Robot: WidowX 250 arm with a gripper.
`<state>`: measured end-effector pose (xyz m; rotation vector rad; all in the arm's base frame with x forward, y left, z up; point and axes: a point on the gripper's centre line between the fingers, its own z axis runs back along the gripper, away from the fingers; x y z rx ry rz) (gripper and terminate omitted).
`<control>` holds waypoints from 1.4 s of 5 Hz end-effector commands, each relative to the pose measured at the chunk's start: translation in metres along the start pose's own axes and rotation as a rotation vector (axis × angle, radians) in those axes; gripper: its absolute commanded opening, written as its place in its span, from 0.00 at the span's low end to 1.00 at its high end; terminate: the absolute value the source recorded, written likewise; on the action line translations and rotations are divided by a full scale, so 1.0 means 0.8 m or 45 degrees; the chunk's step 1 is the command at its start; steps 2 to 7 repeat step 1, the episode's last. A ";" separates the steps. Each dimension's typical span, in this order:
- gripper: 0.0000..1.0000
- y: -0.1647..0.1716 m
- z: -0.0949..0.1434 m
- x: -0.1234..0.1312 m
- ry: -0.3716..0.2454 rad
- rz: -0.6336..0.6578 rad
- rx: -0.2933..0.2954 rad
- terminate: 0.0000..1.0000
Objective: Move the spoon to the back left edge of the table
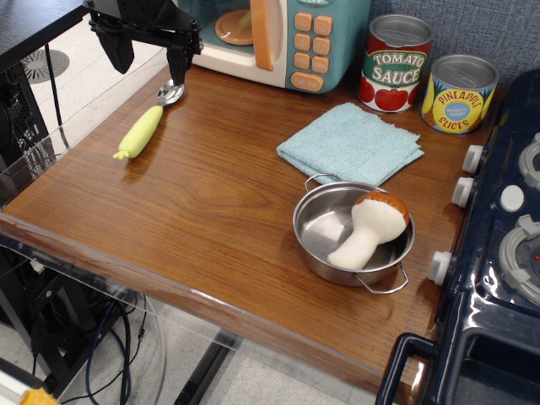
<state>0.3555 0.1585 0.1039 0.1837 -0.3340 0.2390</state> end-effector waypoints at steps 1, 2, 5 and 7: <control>1.00 0.009 0.028 0.003 -0.068 -0.002 0.015 1.00; 1.00 0.009 0.028 0.003 -0.068 -0.002 0.015 1.00; 1.00 0.009 0.028 0.003 -0.068 -0.002 0.015 1.00; 1.00 0.009 0.028 0.003 -0.068 -0.002 0.015 1.00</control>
